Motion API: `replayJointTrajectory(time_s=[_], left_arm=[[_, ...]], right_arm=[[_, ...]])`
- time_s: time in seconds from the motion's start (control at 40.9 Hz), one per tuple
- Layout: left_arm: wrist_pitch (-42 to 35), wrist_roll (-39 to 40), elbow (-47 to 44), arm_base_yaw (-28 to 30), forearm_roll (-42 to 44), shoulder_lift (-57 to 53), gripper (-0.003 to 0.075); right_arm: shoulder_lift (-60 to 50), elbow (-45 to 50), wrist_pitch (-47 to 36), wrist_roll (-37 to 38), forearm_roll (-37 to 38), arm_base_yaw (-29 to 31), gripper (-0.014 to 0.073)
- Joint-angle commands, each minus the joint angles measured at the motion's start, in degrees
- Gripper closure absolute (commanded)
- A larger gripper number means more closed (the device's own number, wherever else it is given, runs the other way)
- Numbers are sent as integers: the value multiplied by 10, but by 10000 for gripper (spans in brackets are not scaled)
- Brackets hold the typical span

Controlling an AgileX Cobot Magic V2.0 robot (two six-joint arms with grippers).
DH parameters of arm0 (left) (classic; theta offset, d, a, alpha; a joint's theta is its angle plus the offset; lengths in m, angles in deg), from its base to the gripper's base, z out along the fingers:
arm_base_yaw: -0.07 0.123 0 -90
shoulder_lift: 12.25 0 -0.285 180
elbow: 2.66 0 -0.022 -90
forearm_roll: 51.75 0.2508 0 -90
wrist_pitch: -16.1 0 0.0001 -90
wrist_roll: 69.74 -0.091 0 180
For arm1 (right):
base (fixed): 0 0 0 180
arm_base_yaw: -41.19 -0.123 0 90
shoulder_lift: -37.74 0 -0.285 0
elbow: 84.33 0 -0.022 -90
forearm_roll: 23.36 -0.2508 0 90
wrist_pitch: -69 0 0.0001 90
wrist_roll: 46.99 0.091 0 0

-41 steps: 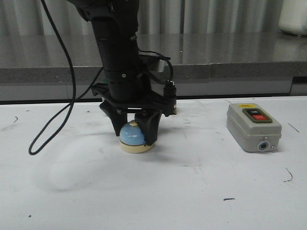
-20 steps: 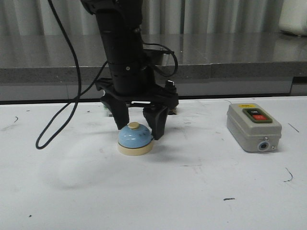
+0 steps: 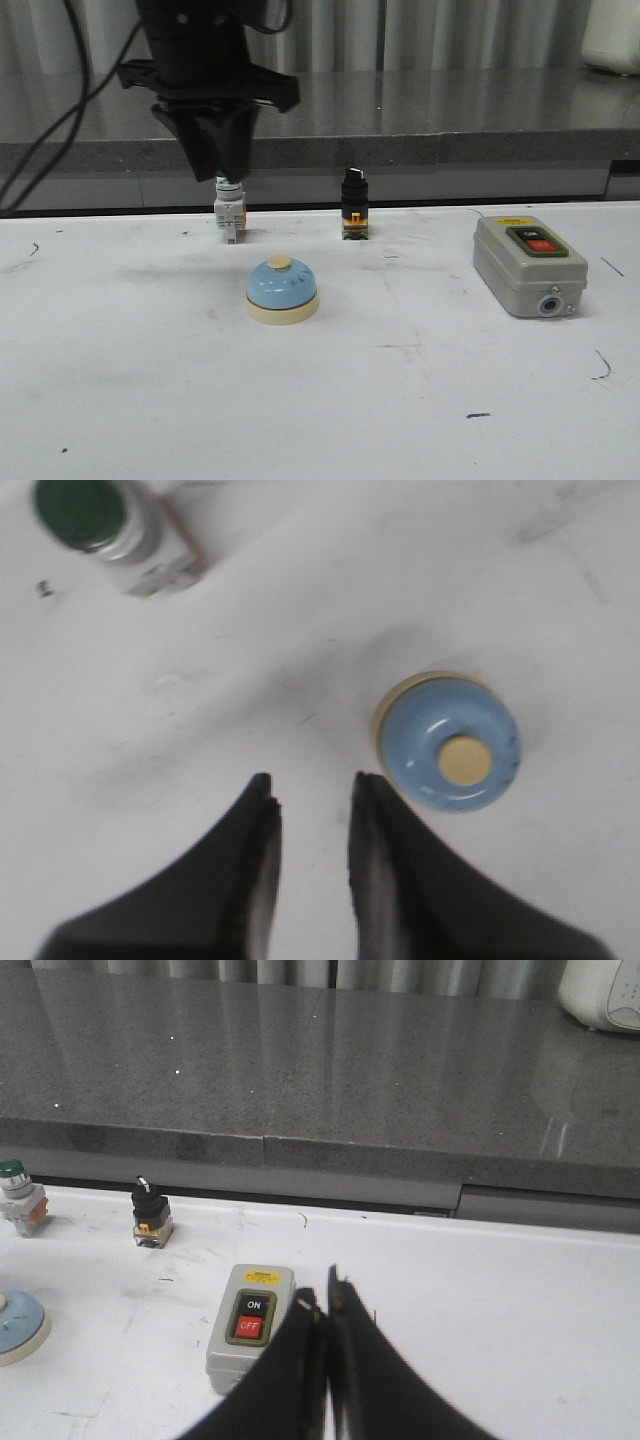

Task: Place and press bell with both arms

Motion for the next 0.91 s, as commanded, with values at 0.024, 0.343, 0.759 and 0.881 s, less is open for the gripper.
replayJointTrajectory(time_s=[0.024,0.343,0.759,0.881], left_arm=[[9,0,2,38,0,-62,741],[-76,6,-186,154,-44,-216,740],[-342,6,-577,210,-54,-555,740],[-413,6,-663,210,-54,-687,740]], right_arm=[[8,-21,-51,0,1,3,590],[8,-21,-51,0,1,3,590],[9,-21,-51,0,1,3,590],[9,-21,-49,0,1,3,590]])
